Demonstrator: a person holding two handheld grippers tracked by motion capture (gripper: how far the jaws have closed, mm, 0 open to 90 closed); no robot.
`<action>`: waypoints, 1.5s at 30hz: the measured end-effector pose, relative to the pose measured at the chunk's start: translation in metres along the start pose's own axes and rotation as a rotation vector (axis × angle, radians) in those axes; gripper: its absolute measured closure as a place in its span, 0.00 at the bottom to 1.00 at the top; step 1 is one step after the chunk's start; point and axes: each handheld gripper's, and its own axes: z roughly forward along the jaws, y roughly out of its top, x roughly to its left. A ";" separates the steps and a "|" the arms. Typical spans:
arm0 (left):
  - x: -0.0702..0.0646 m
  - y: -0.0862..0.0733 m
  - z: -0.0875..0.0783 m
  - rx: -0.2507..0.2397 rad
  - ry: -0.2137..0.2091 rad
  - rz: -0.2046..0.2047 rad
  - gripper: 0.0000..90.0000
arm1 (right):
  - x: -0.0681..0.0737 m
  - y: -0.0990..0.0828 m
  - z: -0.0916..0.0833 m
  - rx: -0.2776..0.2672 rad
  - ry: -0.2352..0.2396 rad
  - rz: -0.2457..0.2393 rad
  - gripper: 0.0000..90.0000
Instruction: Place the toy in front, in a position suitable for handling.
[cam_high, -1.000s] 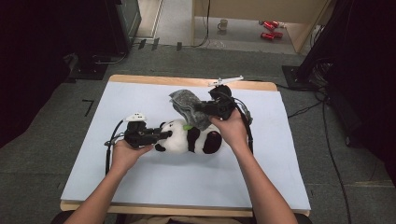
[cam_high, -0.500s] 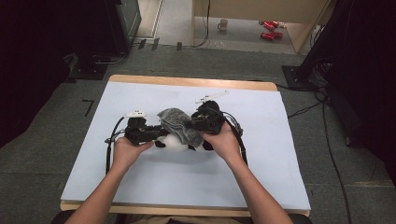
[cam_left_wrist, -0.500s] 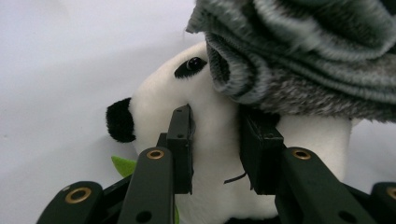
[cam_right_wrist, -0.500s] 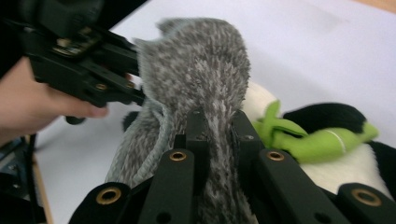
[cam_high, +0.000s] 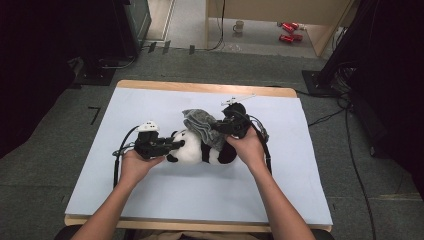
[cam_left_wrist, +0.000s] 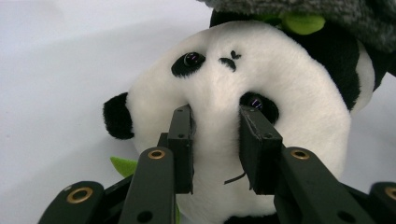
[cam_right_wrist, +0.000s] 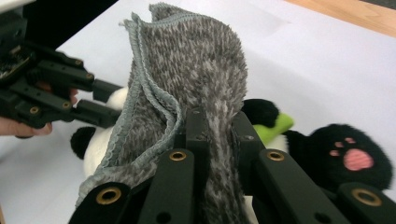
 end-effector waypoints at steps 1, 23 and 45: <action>0.000 -0.001 0.000 0.002 0.000 0.005 0.76 | 0.000 0.000 0.000 0.000 0.000 0.000 0.91; -0.001 -0.006 -0.003 -0.007 -0.016 0.016 0.75 | -0.049 -0.012 -0.036 -0.138 -0.016 0.144 0.91; 0.001 -0.005 -0.003 -0.006 -0.029 0.013 0.75 | -0.091 -0.048 -0.033 -0.099 -0.094 0.228 0.91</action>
